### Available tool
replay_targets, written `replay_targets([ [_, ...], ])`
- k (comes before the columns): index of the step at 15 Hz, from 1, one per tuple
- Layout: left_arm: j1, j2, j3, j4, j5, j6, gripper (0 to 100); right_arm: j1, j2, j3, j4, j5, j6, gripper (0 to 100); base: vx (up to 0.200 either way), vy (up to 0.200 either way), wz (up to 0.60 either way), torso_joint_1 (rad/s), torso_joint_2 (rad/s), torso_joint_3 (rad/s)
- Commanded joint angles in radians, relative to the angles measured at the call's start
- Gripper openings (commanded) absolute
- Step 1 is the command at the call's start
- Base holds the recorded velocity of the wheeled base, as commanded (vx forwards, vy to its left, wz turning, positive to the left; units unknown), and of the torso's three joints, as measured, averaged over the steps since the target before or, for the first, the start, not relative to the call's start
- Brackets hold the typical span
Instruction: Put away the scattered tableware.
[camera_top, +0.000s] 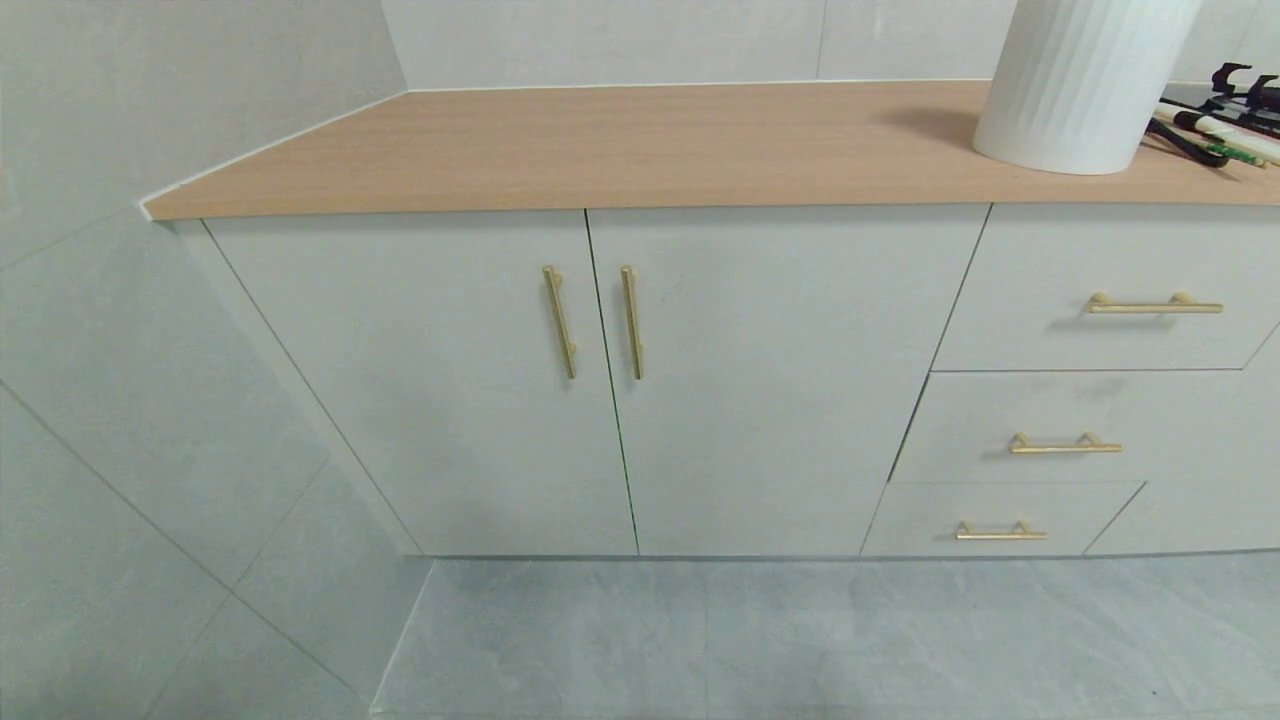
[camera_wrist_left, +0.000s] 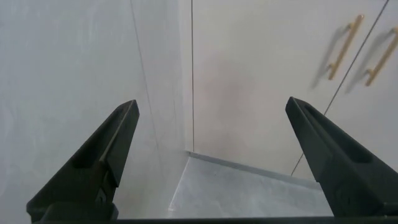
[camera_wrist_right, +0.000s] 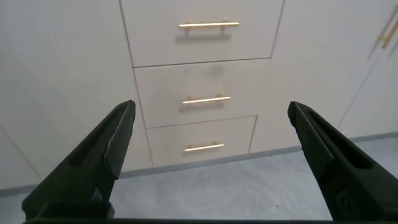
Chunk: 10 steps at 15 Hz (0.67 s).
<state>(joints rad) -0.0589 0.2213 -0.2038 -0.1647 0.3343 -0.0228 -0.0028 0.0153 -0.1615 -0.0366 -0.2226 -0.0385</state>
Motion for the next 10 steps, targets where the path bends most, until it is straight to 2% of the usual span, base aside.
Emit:
replay_targets([
  [1, 0.042, -0.135, 0.084, 0.013, -0.008, 0.000, 100, -0.002, -0.014, 0.071, -0.012, -0.015, -0.001, 100, 0.000, 0.000, 0.00, 0.000, 0.00, 0.000],
  [2, 0.056, -0.178, 0.127, 0.017, -0.008, 0.001, 100, -0.002, -0.012, 0.106, -0.039, -0.026, 0.000, 100, 0.000, 0.000, 0.00, 0.000, 0.00, 0.000],
  [4, 0.068, -0.207, 0.198, 0.010, -0.003, 0.043, 100, -0.002, -0.012, 0.161, -0.071, -0.029, 0.002, 100, 0.000, 0.000, 0.00, 0.000, 0.00, 0.000],
  [6, 0.068, -0.214, 0.204, 0.070, -0.006, 0.043, 100, -0.002, -0.012, 0.161, -0.034, -0.029, 0.006, 100, 0.000, 0.000, 0.00, 0.000, 0.00, 0.000],
  [7, 0.065, -0.221, 0.192, 0.165, -0.049, 0.035, 100, -0.002, -0.012, 0.161, -0.011, -0.026, 0.012, 100, 0.000, 0.000, 0.00, 0.000, 0.00, 0.000],
  [8, 0.065, -0.221, 0.195, 0.146, -0.104, 0.032, 100, -0.002, -0.014, 0.161, -0.011, -0.020, 0.032, 100, 0.000, 0.000, 0.00, 0.000, 0.00, 0.000],
  [9, 0.065, -0.221, 0.195, 0.146, -0.104, 0.032, 100, -0.002, -0.014, 0.161, -0.011, -0.020, 0.032, 100, 0.000, 0.000, 0.00, 0.000, 0.00, 0.000],
  [10, 0.065, -0.221, 0.201, 0.134, -0.228, 0.023, 100, -0.002, -0.012, 0.161, -0.009, 0.098, 0.043, 100, 0.000, 0.000, 0.00, 0.000, 0.00, 0.000],
])
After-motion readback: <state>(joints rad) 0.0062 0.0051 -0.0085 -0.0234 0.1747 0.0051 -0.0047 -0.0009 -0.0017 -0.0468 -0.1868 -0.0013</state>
